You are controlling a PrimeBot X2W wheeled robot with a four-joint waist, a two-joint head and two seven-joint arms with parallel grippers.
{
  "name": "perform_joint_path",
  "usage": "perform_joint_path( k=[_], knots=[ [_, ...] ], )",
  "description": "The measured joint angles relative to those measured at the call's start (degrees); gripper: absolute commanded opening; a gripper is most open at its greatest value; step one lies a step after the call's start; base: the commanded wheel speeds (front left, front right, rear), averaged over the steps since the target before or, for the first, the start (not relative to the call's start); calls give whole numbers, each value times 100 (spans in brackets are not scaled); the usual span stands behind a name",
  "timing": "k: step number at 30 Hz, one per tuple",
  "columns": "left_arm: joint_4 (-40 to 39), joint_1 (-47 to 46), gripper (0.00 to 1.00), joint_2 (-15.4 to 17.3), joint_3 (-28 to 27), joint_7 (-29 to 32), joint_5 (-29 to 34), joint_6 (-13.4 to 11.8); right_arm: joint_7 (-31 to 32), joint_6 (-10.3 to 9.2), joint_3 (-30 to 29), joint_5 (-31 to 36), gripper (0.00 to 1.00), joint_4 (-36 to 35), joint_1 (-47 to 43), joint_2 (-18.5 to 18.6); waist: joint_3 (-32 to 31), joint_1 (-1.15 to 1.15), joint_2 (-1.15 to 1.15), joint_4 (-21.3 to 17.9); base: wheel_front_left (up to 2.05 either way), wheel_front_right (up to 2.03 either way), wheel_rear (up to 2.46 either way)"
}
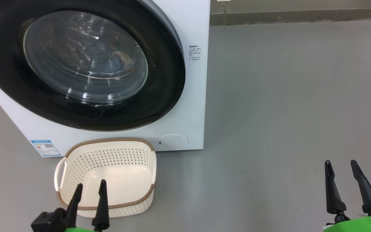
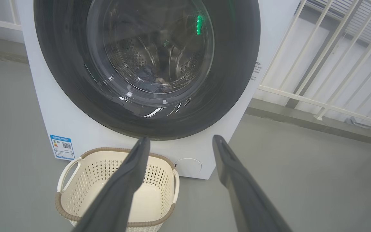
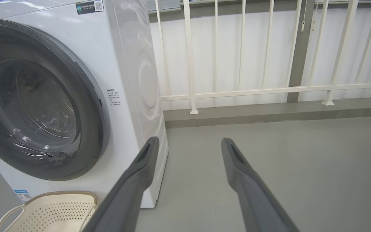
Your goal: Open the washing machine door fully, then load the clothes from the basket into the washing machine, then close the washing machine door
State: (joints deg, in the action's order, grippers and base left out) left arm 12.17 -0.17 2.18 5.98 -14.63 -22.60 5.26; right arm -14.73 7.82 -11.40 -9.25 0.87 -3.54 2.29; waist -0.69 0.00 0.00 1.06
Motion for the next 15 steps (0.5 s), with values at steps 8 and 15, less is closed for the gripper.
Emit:
perform_joint_path(
  k=[8,15],
  knots=[
    [204,83,0,-48,26,8,-36,4,1,2,12,2,0,266,-24,-52,8,0,0,4,0,0,0],
    [352,224,0,-100,30,97,-302,4,112,2,10,-272,0,479,-65,-80,2,2,0,0,0,0,0]
  ],
)
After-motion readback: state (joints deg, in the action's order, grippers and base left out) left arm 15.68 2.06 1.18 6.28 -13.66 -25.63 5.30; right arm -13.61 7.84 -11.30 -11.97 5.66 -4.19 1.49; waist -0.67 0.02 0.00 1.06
